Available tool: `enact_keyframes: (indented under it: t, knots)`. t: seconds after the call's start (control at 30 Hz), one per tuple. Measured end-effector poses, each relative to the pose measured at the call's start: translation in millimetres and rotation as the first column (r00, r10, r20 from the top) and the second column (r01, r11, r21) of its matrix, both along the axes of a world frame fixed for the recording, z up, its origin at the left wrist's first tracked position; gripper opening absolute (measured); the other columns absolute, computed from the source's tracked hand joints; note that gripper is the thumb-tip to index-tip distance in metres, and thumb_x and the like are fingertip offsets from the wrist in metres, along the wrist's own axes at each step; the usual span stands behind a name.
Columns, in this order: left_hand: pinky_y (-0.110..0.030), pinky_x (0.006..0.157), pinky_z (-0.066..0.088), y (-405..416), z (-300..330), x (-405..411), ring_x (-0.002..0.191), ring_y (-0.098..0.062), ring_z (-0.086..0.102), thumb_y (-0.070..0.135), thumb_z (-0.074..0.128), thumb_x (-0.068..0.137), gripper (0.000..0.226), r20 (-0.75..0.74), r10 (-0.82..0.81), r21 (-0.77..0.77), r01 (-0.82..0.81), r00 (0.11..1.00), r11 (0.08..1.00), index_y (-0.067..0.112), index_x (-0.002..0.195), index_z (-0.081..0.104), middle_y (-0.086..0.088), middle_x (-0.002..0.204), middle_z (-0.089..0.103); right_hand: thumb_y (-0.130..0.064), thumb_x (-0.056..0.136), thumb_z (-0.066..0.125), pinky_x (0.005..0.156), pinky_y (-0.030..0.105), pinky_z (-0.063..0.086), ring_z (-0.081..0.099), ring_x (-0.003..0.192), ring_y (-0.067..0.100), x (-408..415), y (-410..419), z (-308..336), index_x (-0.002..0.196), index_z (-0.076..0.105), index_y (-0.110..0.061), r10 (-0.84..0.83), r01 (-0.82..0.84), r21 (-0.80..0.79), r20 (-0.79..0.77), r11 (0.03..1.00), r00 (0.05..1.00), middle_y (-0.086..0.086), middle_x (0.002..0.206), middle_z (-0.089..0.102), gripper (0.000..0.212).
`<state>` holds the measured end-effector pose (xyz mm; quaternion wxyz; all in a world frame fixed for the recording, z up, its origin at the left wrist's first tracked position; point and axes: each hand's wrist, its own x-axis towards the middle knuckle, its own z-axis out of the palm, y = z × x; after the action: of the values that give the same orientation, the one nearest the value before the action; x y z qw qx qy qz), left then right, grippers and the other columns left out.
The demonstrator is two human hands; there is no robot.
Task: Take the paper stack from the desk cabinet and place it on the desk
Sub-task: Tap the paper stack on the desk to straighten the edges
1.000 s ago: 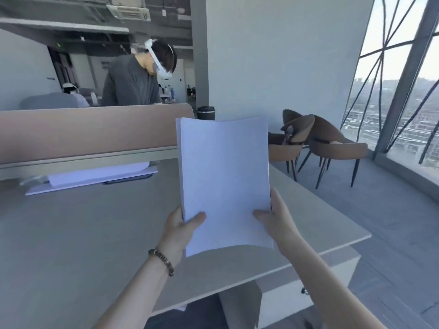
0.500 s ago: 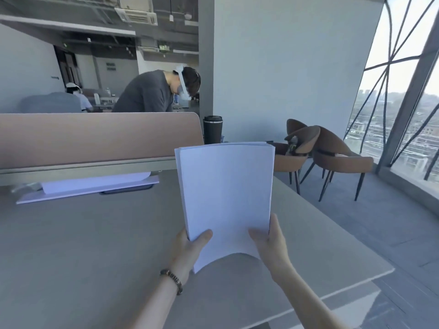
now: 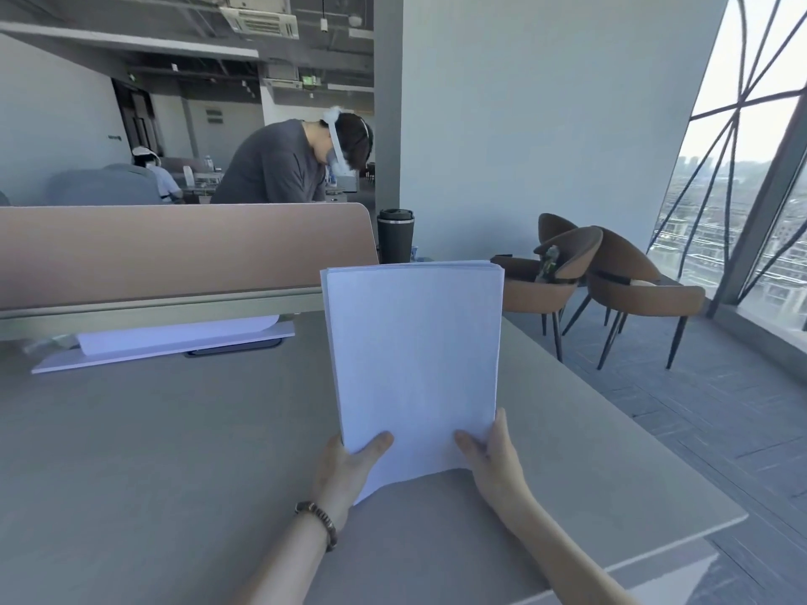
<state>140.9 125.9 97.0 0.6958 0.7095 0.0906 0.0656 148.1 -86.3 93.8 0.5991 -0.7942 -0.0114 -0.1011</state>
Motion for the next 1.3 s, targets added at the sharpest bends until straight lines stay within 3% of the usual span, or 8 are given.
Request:
enact_keyframes:
  t: [0.2,0.37,0.53,0.73,0.83,1.03,1.17,1.3]
  knots:
    - [-0.035,0.084,0.059,-8.8,10.9,9.5,0.091,-0.014,0.074,0.019,0.082,0.078,0.016,-0.025,-0.067,0.028,0.067,0.997,0.997,0.021,0.092,0.074,0.004,0.096,0.079,-0.014,0.087,0.064,0.089,0.046,0.056,0.069,0.098,0.024,7.5,-17.9,8.1,0.107,0.050,-0.024,-0.015,0.019,0.035,-0.115,0.999,0.993,0.001,0.107,0.070,0.026]
    - [-0.015,0.058,0.048,-44.6,24.0,15.1,0.075,0.000,0.065,0.018,0.080,0.081,0.013,-0.112,-0.151,0.072,0.160,0.982,0.985,0.022,0.088,0.069,0.005,0.094,0.074,-0.017,0.076,0.066,0.081,0.038,0.055,0.068,0.096,0.024,11.3,-56.0,29.3,0.110,0.060,-0.016,-0.013,0.019,0.017,-0.276,1.000,0.961,0.002,0.104,0.070,0.035]
    - [-0.030,0.070,0.049,-83.7,20.8,34.0,0.083,-0.026,0.071,0.030,0.087,0.064,0.027,-0.233,-0.139,0.095,0.165,0.962,0.982,0.015,0.081,0.074,-0.005,0.094,0.079,-0.014,0.064,0.064,0.067,0.029,0.047,0.059,0.073,0.020,29.0,-92.9,35.8,0.090,0.067,-0.010,-0.091,0.064,-0.091,-0.340,0.994,0.936,0.003,0.081,0.063,0.027]
    - [-0.029,0.058,0.047,-126.2,18.6,65.5,0.067,-0.025,0.065,0.022,0.077,0.071,0.025,-0.232,-0.072,0.220,0.125,0.970,0.968,0.004,0.085,0.068,-0.006,0.080,0.071,-0.012,0.062,0.066,0.065,0.028,0.045,0.058,0.072,0.022,68.1,-132.9,25.0,0.088,0.068,-0.004,-0.155,0.087,-0.202,-0.346,0.975,0.925,0.004,0.078,0.060,0.027]
    - [-0.033,0.075,0.051,-145.3,15.1,85.7,0.090,-0.030,0.066,0.022,0.074,0.074,0.041,-0.196,0.015,0.323,0.050,0.980,0.945,0.004,0.103,0.051,-0.007,0.095,0.064,-0.012,0.063,0.064,0.062,0.027,0.045,0.061,0.075,0.022,88.3,-144.7,21.3,0.092,0.071,-0.008,-0.174,0.098,-0.230,-0.339,0.968,0.925,0.005,0.081,0.065,0.030]
    - [-0.043,0.082,0.054,-172.9,0.0,128.7,0.099,-0.035,0.065,0.023,0.056,0.081,0.060,-0.058,0.026,0.605,0.014,0.998,0.796,0.011,0.135,0.032,-0.010,0.115,0.066,-0.012,0.067,0.063,0.059,0.028,0.040,0.057,0.076,0.025,129.1,-165.9,13.8,0.090,0.068,0.004,-0.246,0.158,-0.291,-0.297,0.944,0.923,0.007,0.080,0.060,0.028]
    - [-0.044,0.094,0.047,-183.9,-11.0,158.4,0.115,-0.038,0.056,0.029,0.052,0.086,0.071,-0.039,0.041,0.759,0.003,0.998,0.651,0.011,0.148,0.024,-0.020,0.127,0.058,-0.023,0.083,0.067,0.094,0.033,0.045,0.053,0.123,0.029,155.2,-175.4,12.1,0.134,0.057,-0.011,-0.253,0.126,-0.443,-0.241,0.888,0.937,0.014,0.129,0.060,0.053]
    - [-0.044,0.099,0.035,-194.7,-17.7,169.5,0.116,-0.037,0.051,0.039,0.047,0.089,0.057,-0.042,0.104,0.901,-0.007,0.994,0.433,0.014,0.139,0.039,-0.019,0.126,0.054,-0.026,0.087,0.065,0.102,0.039,0.045,0.044,0.133,0.029,171.8,-181.6,9.9,0.146,0.040,-0.017,-0.238,0.105,-0.477,-0.229,0.872,0.944,0.013,0.143,0.047,0.065]
